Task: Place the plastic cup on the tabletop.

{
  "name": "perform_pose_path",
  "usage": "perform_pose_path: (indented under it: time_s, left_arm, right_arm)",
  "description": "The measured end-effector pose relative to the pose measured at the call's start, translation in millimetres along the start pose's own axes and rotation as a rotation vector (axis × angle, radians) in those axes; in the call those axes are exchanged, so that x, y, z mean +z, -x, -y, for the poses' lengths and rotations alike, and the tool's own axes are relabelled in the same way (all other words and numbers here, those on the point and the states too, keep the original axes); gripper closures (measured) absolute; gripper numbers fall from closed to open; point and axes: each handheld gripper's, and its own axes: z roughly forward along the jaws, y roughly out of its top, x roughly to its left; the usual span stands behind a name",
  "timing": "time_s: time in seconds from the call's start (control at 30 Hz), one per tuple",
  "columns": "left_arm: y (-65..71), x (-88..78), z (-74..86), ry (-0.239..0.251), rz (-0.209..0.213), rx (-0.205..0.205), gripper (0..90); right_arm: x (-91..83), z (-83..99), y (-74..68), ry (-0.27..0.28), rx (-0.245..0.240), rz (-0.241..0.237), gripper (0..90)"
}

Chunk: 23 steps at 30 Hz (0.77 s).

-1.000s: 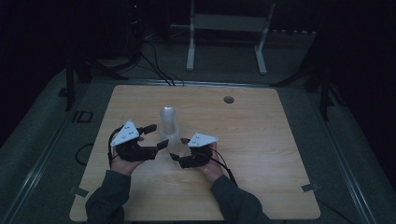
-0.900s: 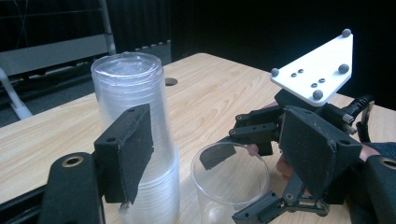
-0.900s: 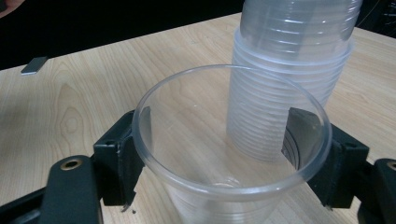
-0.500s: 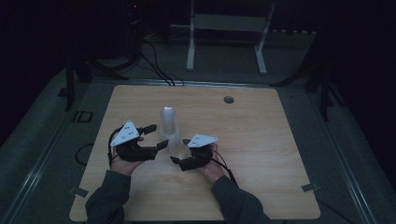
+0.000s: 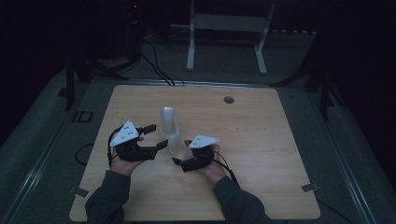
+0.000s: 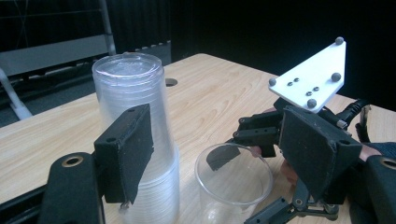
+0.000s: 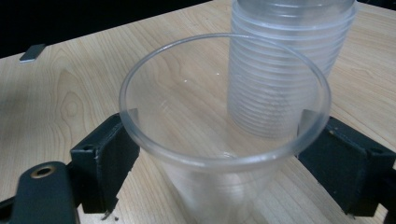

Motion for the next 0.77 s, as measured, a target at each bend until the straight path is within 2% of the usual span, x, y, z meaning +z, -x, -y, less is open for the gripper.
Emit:
perform_pose_path:
  time_s: [0.77]
  left_arm:
    - [-1.4,-0.4,-0.6,0.001,0.000,-0.002,26.3]
  right_arm:
    - [-10.4,4.0,2.2,-0.003,-0.006,0.001,13.6]
